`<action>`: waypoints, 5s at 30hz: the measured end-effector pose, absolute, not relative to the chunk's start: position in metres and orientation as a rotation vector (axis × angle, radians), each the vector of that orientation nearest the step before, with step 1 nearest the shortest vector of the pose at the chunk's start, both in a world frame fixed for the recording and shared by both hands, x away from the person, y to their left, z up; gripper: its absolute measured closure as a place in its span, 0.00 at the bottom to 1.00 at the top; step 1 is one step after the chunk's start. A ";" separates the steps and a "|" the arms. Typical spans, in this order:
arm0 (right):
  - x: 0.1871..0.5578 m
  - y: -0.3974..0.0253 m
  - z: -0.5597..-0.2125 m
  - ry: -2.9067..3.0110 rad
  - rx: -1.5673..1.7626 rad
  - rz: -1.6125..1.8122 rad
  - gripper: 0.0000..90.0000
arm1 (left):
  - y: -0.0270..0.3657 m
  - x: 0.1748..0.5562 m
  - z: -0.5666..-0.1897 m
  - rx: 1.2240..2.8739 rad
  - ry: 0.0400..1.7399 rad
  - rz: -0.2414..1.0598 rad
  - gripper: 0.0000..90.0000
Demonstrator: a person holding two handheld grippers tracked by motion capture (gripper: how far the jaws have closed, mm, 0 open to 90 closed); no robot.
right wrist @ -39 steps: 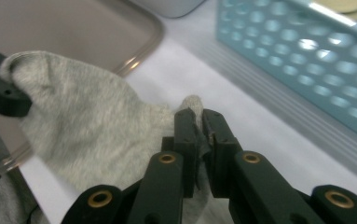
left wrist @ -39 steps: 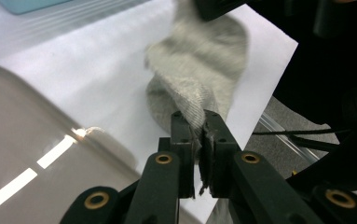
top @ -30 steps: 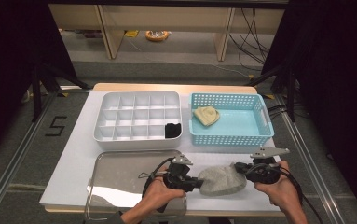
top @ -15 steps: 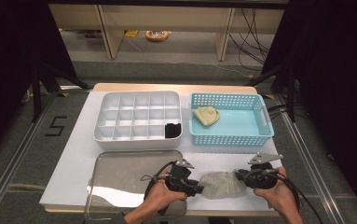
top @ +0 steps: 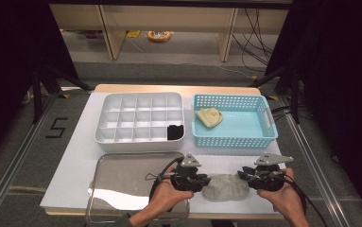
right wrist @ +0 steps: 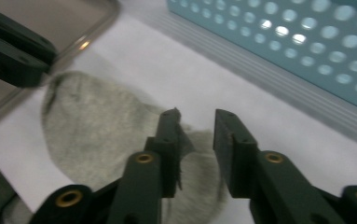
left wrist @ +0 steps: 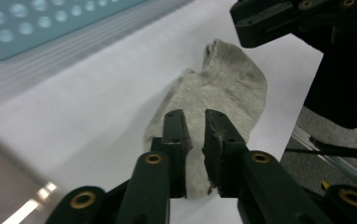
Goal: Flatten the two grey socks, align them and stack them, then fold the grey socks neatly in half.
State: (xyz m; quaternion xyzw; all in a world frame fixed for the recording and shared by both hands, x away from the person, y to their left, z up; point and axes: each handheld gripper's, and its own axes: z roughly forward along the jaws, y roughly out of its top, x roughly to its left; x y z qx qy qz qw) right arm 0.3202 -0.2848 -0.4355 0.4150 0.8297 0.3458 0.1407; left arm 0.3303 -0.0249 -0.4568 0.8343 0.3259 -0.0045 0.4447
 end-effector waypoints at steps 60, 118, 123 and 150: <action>0.307 -0.299 -0.459 2.388 1.255 0.893 0.86 | -0.015 0.327 -0.469 2.154 0.818 0.082 0.75; 0.302 -0.271 -0.456 2.405 1.213 1.112 0.53 | 0.002 0.335 -0.458 2.336 0.741 0.038 0.92; 0.301 -0.269 -0.458 2.425 1.207 1.089 0.63 | 0.002 0.334 -0.458 2.336 0.735 0.033 0.92; 0.314 -0.229 -0.463 2.511 1.088 1.023 0.90 | -0.001 0.331 -0.446 2.353 0.700 0.052 0.92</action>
